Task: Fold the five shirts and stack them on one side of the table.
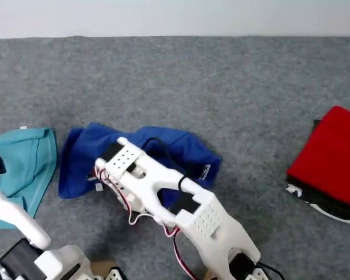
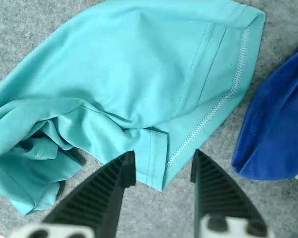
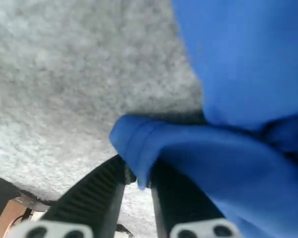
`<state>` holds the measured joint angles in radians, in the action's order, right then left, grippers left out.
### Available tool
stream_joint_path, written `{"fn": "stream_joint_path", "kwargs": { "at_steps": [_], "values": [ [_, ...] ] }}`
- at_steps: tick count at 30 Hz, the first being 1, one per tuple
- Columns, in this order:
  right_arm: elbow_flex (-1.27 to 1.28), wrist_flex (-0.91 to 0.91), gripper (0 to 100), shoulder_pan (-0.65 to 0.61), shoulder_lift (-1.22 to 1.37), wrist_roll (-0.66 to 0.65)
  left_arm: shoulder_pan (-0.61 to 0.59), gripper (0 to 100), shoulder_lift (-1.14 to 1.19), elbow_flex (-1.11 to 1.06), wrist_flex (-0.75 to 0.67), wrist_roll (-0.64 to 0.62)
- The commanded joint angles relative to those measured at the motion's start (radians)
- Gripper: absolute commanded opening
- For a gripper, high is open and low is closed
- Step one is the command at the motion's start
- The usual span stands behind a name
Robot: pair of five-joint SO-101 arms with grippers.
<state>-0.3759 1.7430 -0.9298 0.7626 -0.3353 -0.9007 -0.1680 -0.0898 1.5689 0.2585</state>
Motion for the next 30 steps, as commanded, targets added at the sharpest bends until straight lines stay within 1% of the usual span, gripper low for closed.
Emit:
{"fn": "stream_joint_path", "kwargs": {
  "at_steps": [1,3,7,13,16,20,26,30],
  "values": [
    [-0.123,0.051,1.1,0.031,-0.004,-0.011,-0.003,19,-0.029,0.004,-0.014,0.012],
    [-0.146,0.054,1.0,0.065,-0.035,-0.011,-0.002,19,-0.032,0.005,-0.014,0.012],
    [-0.146,0.053,1.0,0.133,-0.179,-0.012,0.003,19,-0.038,0.010,-0.008,0.012],
    [-0.152,0.051,1.0,0.259,-0.496,-0.012,0.006,19,-0.068,0.010,0.008,0.012],
    [-0.196,0.051,1.0,0.334,-0.656,-0.009,0.054,19,-0.132,0.008,0.028,0.014],
    [-0.338,0.050,1.0,0.481,-0.812,-0.008,0.189,19,-0.187,0.005,0.038,0.044],
    [-0.482,0.050,1.0,0.704,-0.901,-0.006,0.445,19,-0.169,0.004,0.118,0.068],
    [-0.491,0.051,1.0,0.762,-0.911,-0.006,0.615,19,-0.089,0.004,0.170,0.129]
  ]
}}
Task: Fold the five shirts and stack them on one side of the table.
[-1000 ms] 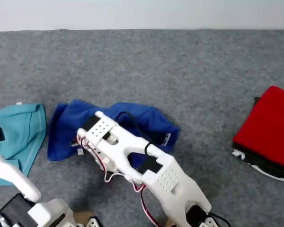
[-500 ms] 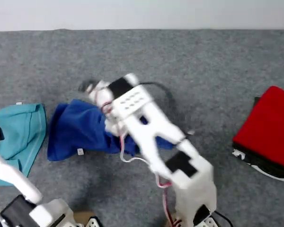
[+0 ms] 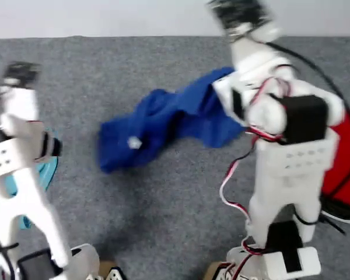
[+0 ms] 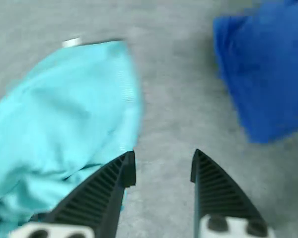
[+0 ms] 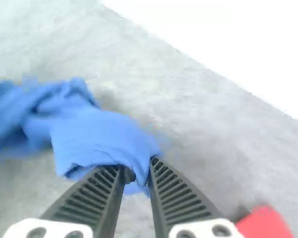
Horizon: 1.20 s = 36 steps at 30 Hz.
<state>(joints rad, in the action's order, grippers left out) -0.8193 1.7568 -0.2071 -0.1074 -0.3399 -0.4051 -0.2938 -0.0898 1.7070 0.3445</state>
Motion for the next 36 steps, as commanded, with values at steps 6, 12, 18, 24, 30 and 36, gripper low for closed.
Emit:
{"fn": "stream_joint_path", "kwargs": {
  "at_steps": [6,12,18,24,30,36],
  "values": [
    [-0.048,0.038,1.0,0.013,-0.045,-0.003,0.354,19,0.213,0.005,0.032,0.049],
    [-0.048,0.038,1.0,0.008,-0.036,-0.005,0.626,19,0.304,0.008,0.009,0.046],
    [-0.046,0.038,1.0,0.010,-0.036,-0.003,0.669,19,0.423,0.007,-0.166,-0.035],
    [0.005,0.038,1.0,0.015,-0.042,-0.003,0.669,23,0.609,0.010,-0.259,-0.068],
    [0.008,0.038,1.0,0.015,-0.044,-0.003,0.664,15,0.680,0.024,-0.288,-0.069],
    [0.002,0.038,1.0,0.045,-0.047,-0.005,0.546,1,0.552,0.160,-0.146,-0.038]
  ]
}}
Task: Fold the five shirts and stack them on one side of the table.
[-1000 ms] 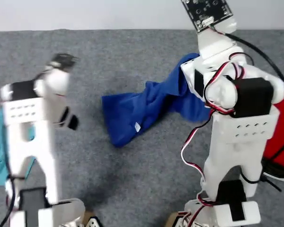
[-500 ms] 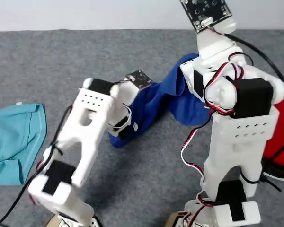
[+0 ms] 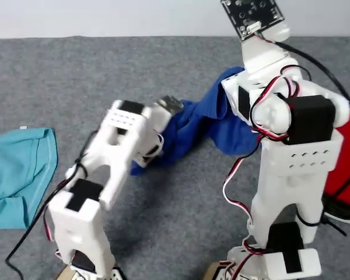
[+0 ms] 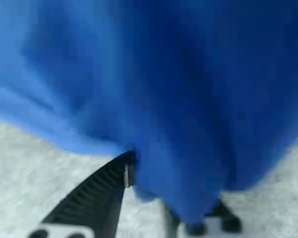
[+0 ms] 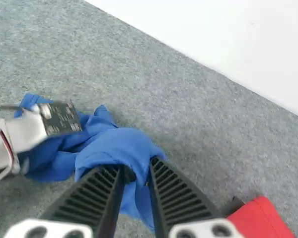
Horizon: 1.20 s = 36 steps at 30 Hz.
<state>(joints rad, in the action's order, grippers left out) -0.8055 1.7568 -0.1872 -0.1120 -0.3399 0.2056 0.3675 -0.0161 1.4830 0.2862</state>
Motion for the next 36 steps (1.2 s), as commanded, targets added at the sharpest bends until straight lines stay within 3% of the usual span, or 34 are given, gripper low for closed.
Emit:
{"fn": "stream_joint_path", "kwargs": {
  "at_steps": [1,11,17,23,36],
  "values": [
    [-0.020,0.038,1.0,0.041,-0.042,-0.005,-0.092,1,-0.143,0.113,0.103,0.026],
    [-0.114,0.038,1.0,0.120,-0.042,-0.006,-0.282,1,-0.445,0.343,0.221,0.028],
    [-0.112,0.038,1.0,0.114,-0.033,-0.005,-0.288,2,-0.471,0.377,0.226,0.028],
    [-0.110,0.038,1.0,0.114,-0.033,-0.006,-0.313,24,-0.377,0.377,0.232,0.026],
    [-0.021,0.038,1.0,0.114,-0.039,-0.006,-0.293,24,-0.417,0.317,0.272,0.129]
  ]
}}
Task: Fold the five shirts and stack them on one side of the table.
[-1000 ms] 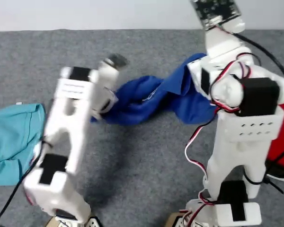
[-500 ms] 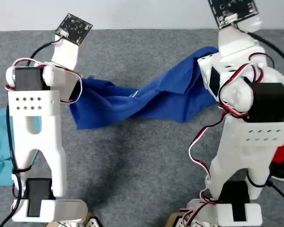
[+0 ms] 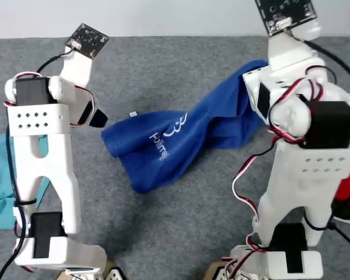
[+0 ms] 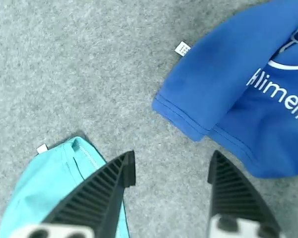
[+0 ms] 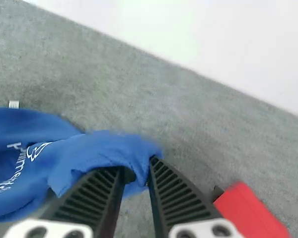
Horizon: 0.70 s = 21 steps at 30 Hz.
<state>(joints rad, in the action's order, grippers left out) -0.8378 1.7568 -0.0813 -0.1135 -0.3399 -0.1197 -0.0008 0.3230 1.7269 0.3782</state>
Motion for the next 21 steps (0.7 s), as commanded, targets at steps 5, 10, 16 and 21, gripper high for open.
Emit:
{"fn": "stream_joint_path", "kwargs": {
  "at_steps": [5,10,16,21],
  "values": [
    [0.015,0.038,1.0,0.008,-0.030,-0.006,0.170,24,-0.040,-0.202,0.025,0.052],
    [0.017,0.038,1.0,0.013,-0.028,-0.006,0.304,24,-0.038,-0.432,-0.075,0.052],
    [0.017,0.038,1.0,0.015,-0.028,-0.006,0.416,25,-0.038,-0.642,-0.238,0.048],
    [0.017,0.038,1.0,0.015,-0.027,-0.006,0.494,24,-0.038,-0.713,-0.287,0.032]
  ]
}}
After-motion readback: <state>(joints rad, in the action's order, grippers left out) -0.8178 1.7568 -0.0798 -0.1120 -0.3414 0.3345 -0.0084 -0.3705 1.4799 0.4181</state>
